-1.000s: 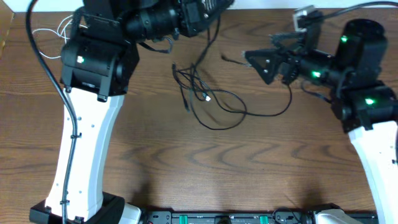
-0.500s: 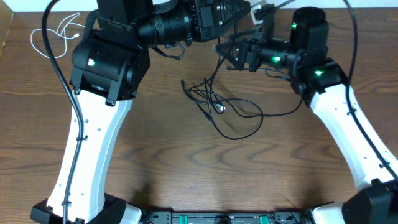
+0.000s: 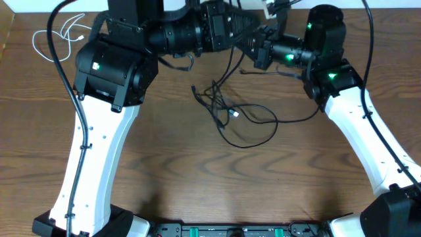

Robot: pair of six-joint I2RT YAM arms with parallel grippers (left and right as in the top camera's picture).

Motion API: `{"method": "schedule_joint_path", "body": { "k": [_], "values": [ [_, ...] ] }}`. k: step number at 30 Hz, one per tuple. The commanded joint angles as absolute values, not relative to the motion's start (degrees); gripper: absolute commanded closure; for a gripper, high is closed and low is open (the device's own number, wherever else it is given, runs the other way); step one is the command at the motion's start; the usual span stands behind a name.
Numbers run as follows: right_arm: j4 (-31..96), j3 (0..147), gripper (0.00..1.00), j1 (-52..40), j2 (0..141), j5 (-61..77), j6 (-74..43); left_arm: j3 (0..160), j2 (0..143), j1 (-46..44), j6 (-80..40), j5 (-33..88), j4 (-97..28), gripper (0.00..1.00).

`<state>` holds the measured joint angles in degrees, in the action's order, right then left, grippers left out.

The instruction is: Untangle cables

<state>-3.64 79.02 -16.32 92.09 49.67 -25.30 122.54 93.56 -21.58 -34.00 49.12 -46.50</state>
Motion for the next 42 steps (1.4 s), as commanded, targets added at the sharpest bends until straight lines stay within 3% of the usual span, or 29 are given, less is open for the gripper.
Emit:
{"method": "schedule_joint_path", "body": {
  "k": [1, 5, 8, 20, 26, 29, 36, 39, 42],
  "values": [
    [-7.3, 79.5, 0.99, -13.1, 88.2, 50.1, -32.3, 122.9, 93.5, -21.2, -26.3, 31.2, -53.0, 0.93],
    [-11.3, 79.8, 0.99, -8.3, 83.3, 49.6, -35.3, 122.9, 93.7, -21.2, -26.4, 6.3, -62.6, 0.93],
    [-14.1, 80.7, 0.99, -4.5, 79.9, 49.5, -38.1, 122.9, 94.2, -21.2, -26.3, -1.3, -66.0, 0.92],
    [-17.7, 95.5, 0.99, 0.7, 76.3, 49.5, -43.5, 122.7, 94.5, -21.2, -26.1, -5.2, -67.1, 0.92],
    [-6.8, 99.2, 0.98, 0.7, 76.3, 52.1, -40.0, 122.7, 94.1, -21.2, -20.9, -1.1, -63.5, 0.92],
    [4.7, 99.1, 0.89, 0.7, 77.0, 52.0, -34.0, 122.9, 92.6, -21.2, -18.0, 5.4, -56.9, 0.92],
    [26.1, 99.0, 0.52, -1.6, 82.4, 52.0, -23.2, 122.9, 88.3, -21.2, -18.6, 20.3, -39.0, 0.93],
    [32.1, 98.8, 0.31, -4.0, 85.6, 52.0, -20.8, 122.9, 87.1, -21.2, -23.3, 22.1, -34.4, 0.93],
    [36.6, 98.5, 0.22, -7.2, 89.1, 52.0, -18.8, 122.9, 86.7, -21.2, -24.4, 22.1, -31.7, 0.93]
  ]
}}
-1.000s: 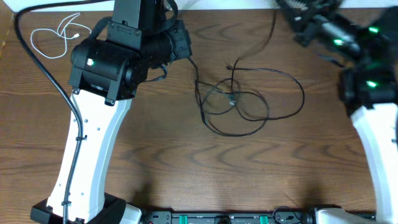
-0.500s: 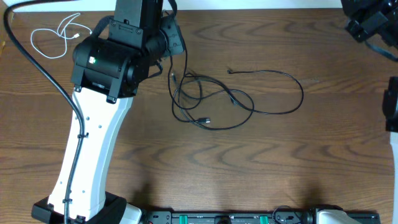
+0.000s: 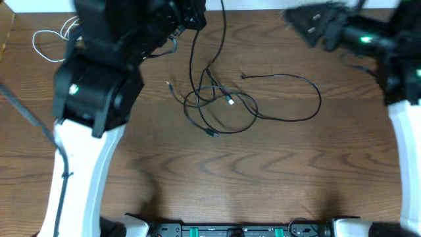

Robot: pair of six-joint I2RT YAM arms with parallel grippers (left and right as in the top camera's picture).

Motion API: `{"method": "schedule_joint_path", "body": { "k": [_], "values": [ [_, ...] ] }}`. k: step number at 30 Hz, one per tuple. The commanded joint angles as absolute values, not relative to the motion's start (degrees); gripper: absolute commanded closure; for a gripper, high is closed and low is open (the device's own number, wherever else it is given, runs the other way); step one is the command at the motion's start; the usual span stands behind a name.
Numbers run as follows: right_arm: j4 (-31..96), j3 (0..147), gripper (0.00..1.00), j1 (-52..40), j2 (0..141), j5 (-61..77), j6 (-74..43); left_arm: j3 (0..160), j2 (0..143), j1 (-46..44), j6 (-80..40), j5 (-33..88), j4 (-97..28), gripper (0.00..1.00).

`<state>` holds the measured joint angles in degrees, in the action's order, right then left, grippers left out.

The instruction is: Untangle cables

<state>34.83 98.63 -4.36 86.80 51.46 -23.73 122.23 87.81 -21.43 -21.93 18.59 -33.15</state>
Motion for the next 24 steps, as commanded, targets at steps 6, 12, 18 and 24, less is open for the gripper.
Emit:
{"method": "schedule_joint_path", "body": {
  "k": [6, 12, 18, 24],
  "values": [
    [38.2, 98.4, 0.17, -14.8, 97.0, 50.3, -19.1, 122.9, 86.8, -21.3, -29.8, 23.4, -29.8, 0.92],
    [39.0, 98.4, 0.16, -20.1, 102.9, 47.9, -20.7, 122.9, 86.6, -21.3, -33.2, 25.2, -23.5, 0.92],
    [45.0, 98.4, 0.14, -24.5, 106.1, 40.2, -19.1, 122.9, 86.6, -21.3, -33.3, 24.5, -22.9, 0.93],
    [49.8, 97.1, 0.07, -27.1, 107.0, 28.0, -17.0, 122.9, 86.6, -21.3, -33.3, 22.6, -21.5, 0.92]
  ]
}}
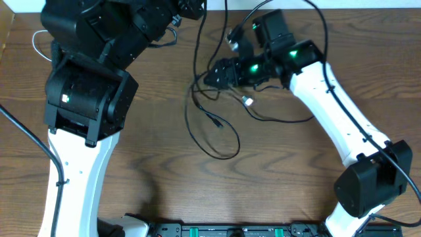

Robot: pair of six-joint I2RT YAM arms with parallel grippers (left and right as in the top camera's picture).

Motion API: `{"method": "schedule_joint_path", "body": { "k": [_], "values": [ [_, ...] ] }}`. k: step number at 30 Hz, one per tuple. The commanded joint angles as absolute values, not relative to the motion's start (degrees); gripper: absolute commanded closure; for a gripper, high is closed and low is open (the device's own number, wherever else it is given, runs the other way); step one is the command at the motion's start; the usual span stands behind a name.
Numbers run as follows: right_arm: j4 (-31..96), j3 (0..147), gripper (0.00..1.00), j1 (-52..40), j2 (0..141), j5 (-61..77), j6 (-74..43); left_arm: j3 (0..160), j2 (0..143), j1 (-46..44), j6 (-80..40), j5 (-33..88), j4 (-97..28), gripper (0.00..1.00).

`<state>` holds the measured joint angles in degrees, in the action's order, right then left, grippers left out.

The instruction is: Untangle cables

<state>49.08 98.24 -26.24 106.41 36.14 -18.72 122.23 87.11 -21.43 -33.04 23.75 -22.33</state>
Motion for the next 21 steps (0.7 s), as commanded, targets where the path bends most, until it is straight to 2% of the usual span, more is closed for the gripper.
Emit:
{"method": "schedule_joint_path", "body": {
  "k": [1, 8, 11, 12, 15, 17, 18, 19, 21],
  "values": [
    [49.8, 96.6, 0.07, -27.1, 107.0, 27.2, -17.0, 122.9, 86.6, -21.3, -33.3, 22.0, -21.5, 0.93],
    [41.4, 86.3, 0.09, -27.2, 107.0, 22.9, -17.1, 122.9, 86.0, -21.2, -33.3, 20.7, -21.5, 0.92],
    [37.9, 82.1, 0.12, -27.2, 107.0, 24.1, -17.7, 122.9, 85.4, -21.2, -33.3, 17.8, -21.5, 0.93],
    [37.4, 81.2, 0.17, -27.2, 107.0, 24.7, -17.7, 122.9, 85.3, -21.2, -33.3, 17.0, -21.5, 0.92],
    [37.4, 80.4, 0.41, -27.2, 107.1, 26.1, -17.7, 122.9, 84.7, -20.6, -33.3, 16.6, -21.5, 0.92],
    [37.7, 80.4, 0.62, -27.3, 107.0, 26.1, -17.7, 122.9, 84.5, -20.0, -33.1, 16.6, -21.8, 0.92],
    [37.7, 80.4, 0.85, -27.3, 107.0, 26.0, -17.7, 122.9, 84.5, -19.3, -33.1, 16.6, -21.8, 0.92],
    [37.7, 80.4, 0.95, -27.3, 107.0, 25.7, -17.8, 122.9, 84.5, -18.9, -33.1, 16.6, -21.9, 0.92],
    [38.3, 80.4, 0.99, -26.7, 107.0, 23.7, -18.9, 122.9, 84.5, -17.5, -33.0, 16.2, -22.6, 0.92]
  ]
}}
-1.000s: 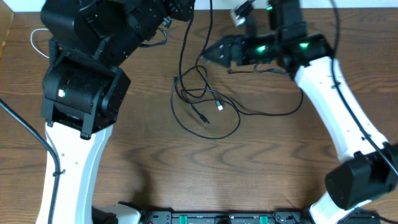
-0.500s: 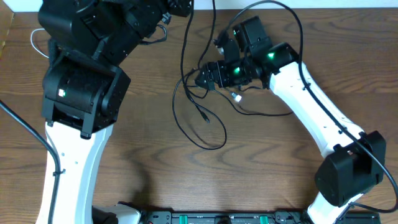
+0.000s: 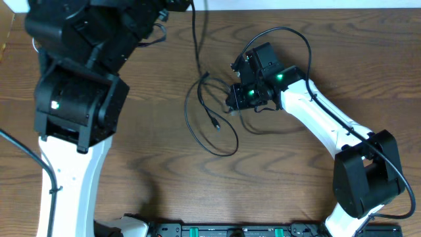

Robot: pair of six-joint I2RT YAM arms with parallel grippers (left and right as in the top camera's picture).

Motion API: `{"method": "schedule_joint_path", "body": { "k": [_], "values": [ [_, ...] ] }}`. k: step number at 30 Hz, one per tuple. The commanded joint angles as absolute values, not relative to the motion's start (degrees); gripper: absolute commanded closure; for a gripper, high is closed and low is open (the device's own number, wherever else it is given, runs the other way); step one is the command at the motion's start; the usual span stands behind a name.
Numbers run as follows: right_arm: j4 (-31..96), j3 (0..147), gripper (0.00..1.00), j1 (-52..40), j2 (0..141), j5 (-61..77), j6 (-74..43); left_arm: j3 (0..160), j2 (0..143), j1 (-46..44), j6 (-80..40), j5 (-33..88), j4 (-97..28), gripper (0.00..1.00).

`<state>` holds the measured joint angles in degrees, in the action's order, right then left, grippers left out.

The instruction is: Untangle cables

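Black cables [image 3: 191,125] lie as a loose loop on the brown table [image 3: 283,191], with a plug end [image 3: 215,124] inside the loop. One strand [image 3: 195,39] rises straight from the tangle to the top edge, where my left gripper [image 3: 179,4] holds it; its fingertips are cut off by the frame. My right gripper [image 3: 231,105] points down onto the right side of the tangle, beside a pale connector [image 3: 230,112]. The wrist hides its fingers, so their state is unclear.
The left arm's bulky black body [image 3: 79,99] covers the left third of the table. The right arm [image 3: 322,125] slants across the right half, its own wiring arching above it [image 3: 283,29]. A rail with green clips [image 3: 230,232] lines the front edge.
My right gripper moved from the top of the tangle down and to the right, now lower on the bundle. The cables to its right have drawn in closer. The left arm shifted a little left.
Both grippers first met close together above the tangle at the back. Then the arms stood wide apart, the left holding a strand up and the cables spread on the table. The right gripper then came onto the tangle's top, and now sits lower on it.
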<state>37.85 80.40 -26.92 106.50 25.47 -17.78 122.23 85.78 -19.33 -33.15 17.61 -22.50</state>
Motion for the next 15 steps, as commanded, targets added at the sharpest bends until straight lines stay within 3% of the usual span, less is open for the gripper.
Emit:
{"method": "schedule_joint_path", "body": {
  "k": [1, 15],
  "values": [
    [38.7, 80.4, 0.99, -26.2, 107.0, 22.3, -19.8, 122.9, 84.5, -16.8, -33.0, 15.3, -23.3, 0.93],
    [39.4, 80.7, 0.96, -13.5, 98.2, 24.4, -18.8, 122.9, 84.6, -3.9, -30.5, -1.4, -42.1, 0.93]
  ]
}}
